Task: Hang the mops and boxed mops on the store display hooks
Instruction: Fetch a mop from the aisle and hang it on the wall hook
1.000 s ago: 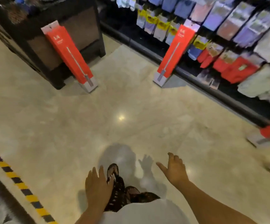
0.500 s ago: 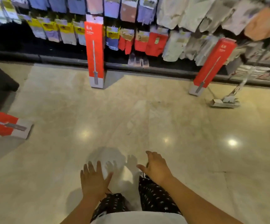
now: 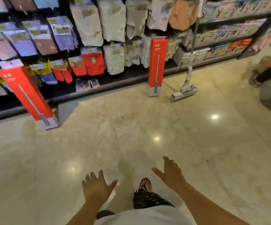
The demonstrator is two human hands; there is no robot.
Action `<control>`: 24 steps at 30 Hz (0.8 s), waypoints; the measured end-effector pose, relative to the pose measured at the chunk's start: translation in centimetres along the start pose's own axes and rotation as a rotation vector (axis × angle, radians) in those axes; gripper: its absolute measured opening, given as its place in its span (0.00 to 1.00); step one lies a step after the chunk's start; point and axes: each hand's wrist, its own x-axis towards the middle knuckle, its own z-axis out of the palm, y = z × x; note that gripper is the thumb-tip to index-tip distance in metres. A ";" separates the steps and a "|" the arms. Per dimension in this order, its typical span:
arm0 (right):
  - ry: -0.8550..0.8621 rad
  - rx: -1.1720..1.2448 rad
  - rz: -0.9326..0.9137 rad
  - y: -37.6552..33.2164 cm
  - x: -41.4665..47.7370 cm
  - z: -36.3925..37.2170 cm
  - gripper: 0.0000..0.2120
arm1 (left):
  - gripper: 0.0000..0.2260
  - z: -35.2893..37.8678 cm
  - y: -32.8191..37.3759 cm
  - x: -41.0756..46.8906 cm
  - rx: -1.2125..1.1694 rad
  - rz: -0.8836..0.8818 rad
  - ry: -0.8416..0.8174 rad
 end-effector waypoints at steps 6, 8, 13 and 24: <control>0.033 0.091 0.247 8.9 4.6 -5.6 0.39 | 0.41 -5.0 12.8 4.0 -0.040 0.203 0.097; 0.009 0.169 0.292 10.1 5.6 -6.0 0.38 | 0.41 -5.8 15.9 4.8 -0.001 0.285 0.082; -0.113 0.201 0.275 9.4 9.5 -6.7 0.45 | 0.40 -7.9 19.3 8.9 0.076 0.376 0.001; -0.062 0.300 0.290 4.7 29.1 -20.1 0.42 | 0.44 -21.6 25.0 27.1 0.154 0.284 0.083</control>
